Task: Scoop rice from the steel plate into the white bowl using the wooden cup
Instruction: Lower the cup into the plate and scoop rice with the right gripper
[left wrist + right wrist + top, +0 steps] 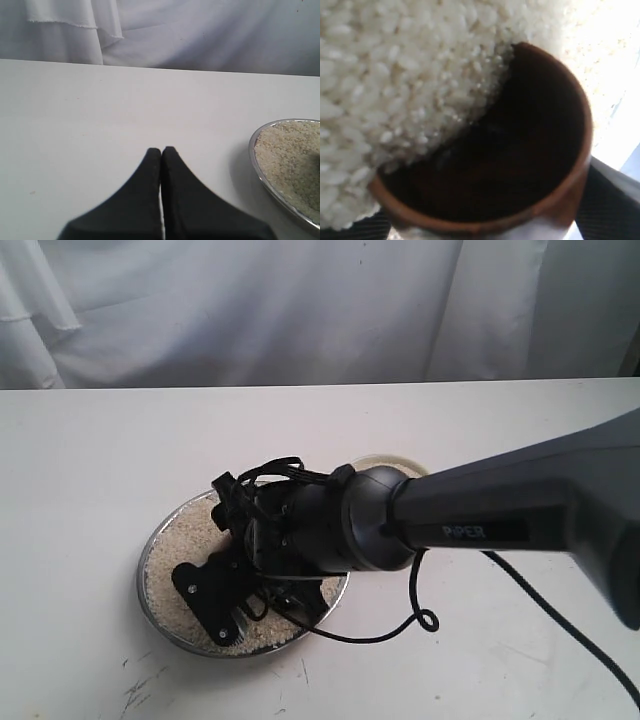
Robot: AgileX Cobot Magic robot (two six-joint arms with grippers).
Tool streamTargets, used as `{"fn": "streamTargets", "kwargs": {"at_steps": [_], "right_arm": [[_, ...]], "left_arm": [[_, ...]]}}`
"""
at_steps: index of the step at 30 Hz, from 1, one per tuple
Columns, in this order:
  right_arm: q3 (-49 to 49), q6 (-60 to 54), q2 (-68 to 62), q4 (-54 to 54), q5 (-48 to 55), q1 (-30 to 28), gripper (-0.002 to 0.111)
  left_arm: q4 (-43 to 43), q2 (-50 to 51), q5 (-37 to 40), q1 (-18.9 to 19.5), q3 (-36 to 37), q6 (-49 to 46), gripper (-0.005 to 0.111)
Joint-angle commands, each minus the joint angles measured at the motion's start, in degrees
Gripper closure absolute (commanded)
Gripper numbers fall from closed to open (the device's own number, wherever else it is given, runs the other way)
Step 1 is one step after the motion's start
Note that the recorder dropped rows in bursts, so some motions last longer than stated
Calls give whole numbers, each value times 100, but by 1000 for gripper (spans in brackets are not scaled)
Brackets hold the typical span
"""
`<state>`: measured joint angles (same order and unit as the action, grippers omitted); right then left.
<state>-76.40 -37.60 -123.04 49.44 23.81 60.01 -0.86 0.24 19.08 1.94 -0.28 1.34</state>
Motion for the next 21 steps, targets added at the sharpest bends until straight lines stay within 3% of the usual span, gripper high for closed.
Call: {"fn": "streamTargets", "kwargs": {"at_steps": [1,7,21], "right_arm": [[-67,-137,-192,-949,-280,-123,108],[-292,-494,-192,-1908,-324,-288,108],[-972,-2123,-192,-5730,244,-937,108]], "left_arm": [[6,-24,-81,-15,28,0,107],[6,-24,-81,-15,28,0,107],[6,-24,-81,-15,28,0,107]]}}
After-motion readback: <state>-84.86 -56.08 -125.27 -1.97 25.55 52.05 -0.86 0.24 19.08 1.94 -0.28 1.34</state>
